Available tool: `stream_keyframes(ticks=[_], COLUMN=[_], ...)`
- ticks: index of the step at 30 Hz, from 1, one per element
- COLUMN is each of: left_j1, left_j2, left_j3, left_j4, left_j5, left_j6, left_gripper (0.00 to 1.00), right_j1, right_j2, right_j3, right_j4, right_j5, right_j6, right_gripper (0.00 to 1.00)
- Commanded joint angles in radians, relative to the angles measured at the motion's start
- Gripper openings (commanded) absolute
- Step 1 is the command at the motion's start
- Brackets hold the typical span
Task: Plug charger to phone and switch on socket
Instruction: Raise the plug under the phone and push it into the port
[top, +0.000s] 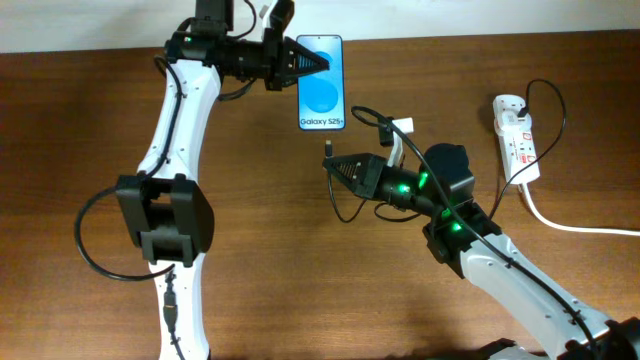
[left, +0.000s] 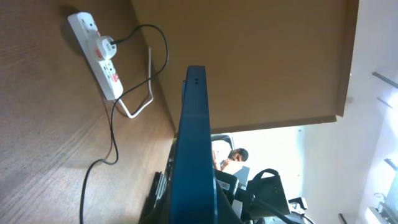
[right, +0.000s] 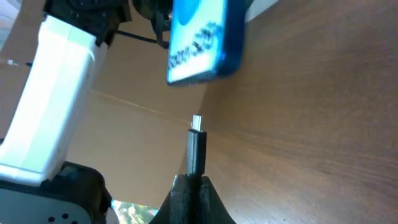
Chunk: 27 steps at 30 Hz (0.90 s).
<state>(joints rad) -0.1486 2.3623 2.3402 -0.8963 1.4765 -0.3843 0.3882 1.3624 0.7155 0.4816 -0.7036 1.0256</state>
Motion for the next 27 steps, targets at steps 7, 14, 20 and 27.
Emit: stream_keyframes(ticks=[7, 14, 20, 27], left_j1=[-0.006, -0.023, -0.035, -0.035], left_j2=[-0.021, -0.021, -0.021, -0.021], left_j3=[0.009, 0.009, 0.009, 0.009], left_j4=[0.002, 0.002, 0.002, -0.002], left_j5=[-0.007, -0.007, -0.002, 0.005], left_j6=[-0.020, -0.043, -0.042, -0.042], left_gripper=[0.00, 0.00, 0.00, 0.00], right_j1=[0.011, 0.011, 0.011, 0.010], right_j2=[0.005, 0.006, 0.006, 0.006], right_j3=[-0.003, -0.003, -0.003, -0.003], right_j4=[0.031, 0.031, 0.031, 0.028], right_j5=[0.028, 0.028, 0.029, 0.036], right_j6=[0.004, 0.005, 0.004, 0.005], right_gripper=[0.04, 0.04, 0.04, 0.04])
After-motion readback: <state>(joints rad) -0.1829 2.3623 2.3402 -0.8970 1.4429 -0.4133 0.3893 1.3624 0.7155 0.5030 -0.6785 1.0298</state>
